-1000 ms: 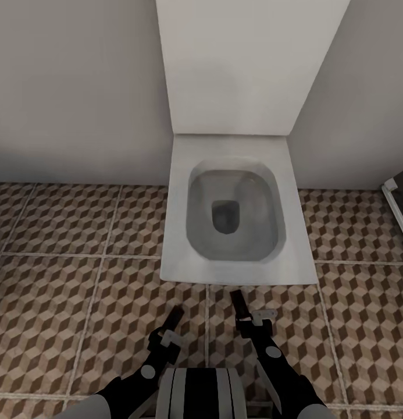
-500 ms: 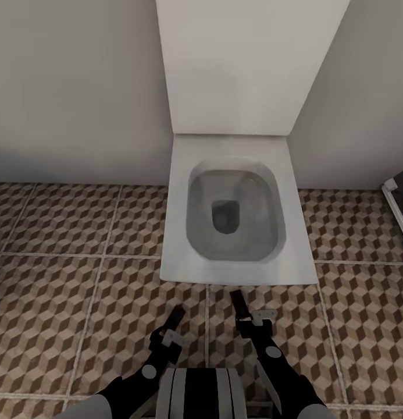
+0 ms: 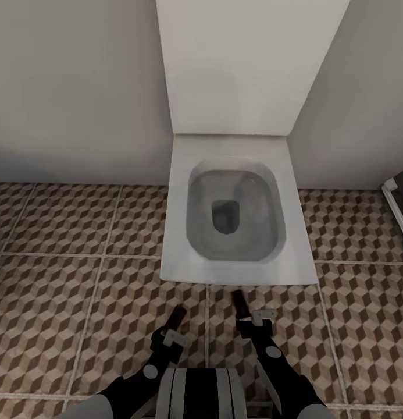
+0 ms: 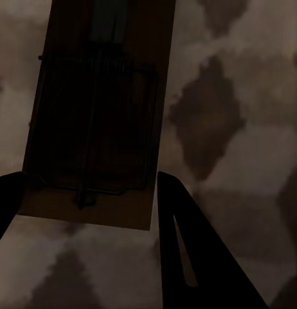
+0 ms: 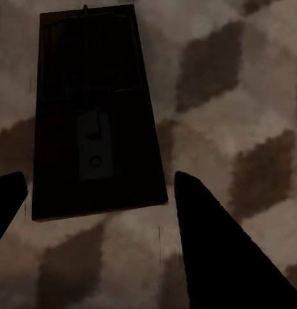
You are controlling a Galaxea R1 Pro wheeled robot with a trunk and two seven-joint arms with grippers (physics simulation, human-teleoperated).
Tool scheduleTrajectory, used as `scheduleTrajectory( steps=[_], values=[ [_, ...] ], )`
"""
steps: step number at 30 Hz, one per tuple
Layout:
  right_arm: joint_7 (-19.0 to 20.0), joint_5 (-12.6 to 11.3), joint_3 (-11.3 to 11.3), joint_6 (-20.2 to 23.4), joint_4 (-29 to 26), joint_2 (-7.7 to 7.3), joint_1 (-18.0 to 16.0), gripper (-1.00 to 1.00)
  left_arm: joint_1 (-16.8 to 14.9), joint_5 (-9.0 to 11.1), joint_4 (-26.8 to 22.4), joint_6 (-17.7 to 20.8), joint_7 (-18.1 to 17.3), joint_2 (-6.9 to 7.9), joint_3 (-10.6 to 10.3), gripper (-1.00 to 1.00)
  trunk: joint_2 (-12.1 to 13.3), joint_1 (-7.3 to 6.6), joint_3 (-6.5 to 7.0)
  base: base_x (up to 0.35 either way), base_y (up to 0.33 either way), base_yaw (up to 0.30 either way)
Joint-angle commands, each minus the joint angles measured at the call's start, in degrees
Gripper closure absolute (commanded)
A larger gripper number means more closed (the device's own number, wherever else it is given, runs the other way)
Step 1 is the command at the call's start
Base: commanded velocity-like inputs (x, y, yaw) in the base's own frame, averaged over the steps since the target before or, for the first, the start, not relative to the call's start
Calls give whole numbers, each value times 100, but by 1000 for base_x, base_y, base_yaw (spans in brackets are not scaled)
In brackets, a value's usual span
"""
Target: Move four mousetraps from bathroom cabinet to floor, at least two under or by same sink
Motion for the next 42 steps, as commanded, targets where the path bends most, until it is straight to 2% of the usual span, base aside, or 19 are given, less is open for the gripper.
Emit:
scheduleTrajectory(
  steps=[1,23,24,30,33,34,42],
  values=[
    [-43,34,18,-8,4,-2,-2,-100,-6,30,1,-19,52,1,-50,100,-1,-1,-2,0,0,0],
    [-43,37,17,-8,4,-2,-2,-100,-6,30,-1,-21,52,0,-50,100,-1,-1,-2,0,0,0],
    [-43,36,17,-8,4,-2,-2,-100,-6,30,-3,-23,52,0,-50,-100,-1,-1,-2,0,0,0],
    [-43,35,17,-8,4,-2,-2,-100,-6,30,-7,-50,50,0,-50,-100,-1,-1,-2,0,0,0],
    [-43,38,17,-8,4,-2,-2,-100,-6,25,-7,-157,46,0,-53,-100,-1,-1,-2,0,0,0],
    [-44,39,17,-8,4,-2,-2,-100,-6,20,-2,-304,44,0,-57,-100,-1,-1,-2,0,0,0],
    [-43,39,17,-8,4,-2,-2,-100,-6,14,1,-377,44,0,-59,-100,-1,-1,-2,0,0,0]
  ],
)
